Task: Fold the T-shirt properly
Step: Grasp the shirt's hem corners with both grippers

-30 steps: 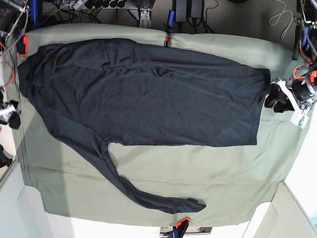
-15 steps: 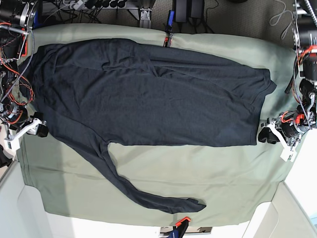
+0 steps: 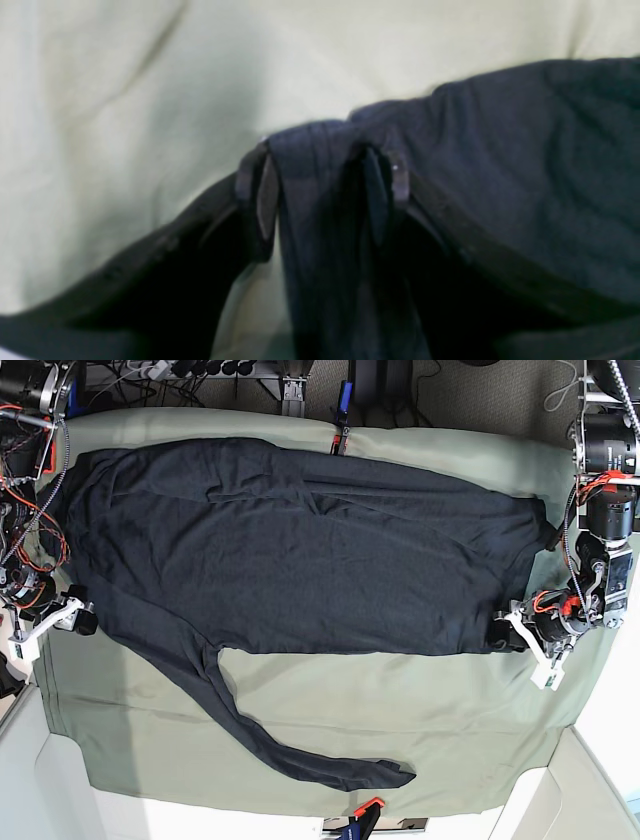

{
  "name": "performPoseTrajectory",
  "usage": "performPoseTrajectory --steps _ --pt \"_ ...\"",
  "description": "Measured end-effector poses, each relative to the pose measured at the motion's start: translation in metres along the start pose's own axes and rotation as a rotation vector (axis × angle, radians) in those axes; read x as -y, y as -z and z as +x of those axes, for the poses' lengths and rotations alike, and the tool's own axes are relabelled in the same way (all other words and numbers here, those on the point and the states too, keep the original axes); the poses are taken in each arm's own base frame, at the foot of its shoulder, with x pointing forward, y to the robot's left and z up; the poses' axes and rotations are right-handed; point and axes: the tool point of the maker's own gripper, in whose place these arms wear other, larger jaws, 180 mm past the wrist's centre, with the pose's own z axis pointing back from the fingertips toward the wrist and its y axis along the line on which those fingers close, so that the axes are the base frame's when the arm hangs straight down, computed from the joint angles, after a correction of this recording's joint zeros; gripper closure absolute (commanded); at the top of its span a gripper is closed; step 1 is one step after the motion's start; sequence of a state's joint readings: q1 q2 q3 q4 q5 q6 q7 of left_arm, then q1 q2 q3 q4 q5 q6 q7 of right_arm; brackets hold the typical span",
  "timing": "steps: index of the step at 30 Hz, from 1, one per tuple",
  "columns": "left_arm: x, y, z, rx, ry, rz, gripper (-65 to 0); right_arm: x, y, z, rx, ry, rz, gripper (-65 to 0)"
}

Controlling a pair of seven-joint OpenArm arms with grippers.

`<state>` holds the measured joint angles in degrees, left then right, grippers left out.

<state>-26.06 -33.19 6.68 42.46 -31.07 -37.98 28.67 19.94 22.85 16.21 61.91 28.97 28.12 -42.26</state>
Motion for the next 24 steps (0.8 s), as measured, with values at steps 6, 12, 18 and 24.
performPoseTrajectory --steps 6,12,18,24 --pt "0.005 0.003 0.0 0.002 -0.002 -0.011 -10.7 -0.013 0.008 -0.011 -0.03 0.002 0.031 -29.7" --pt "0.007 0.003 -0.002 -0.009 0.02 -0.02 0.0 -0.025 0.02 -0.022 -0.059 -0.032 0.012 -29.0" --pt "0.006 0.002 0.001 -0.004 0.032 -0.017 0.0 -0.029 0.022 -0.023 -0.058 -0.032 0.02 0.0" --pt "-0.002 -0.02 0.03 0.042 0.126 0.007 0.0 -0.024 0.012 -0.013 -0.043 -0.084 0.001 0.0"
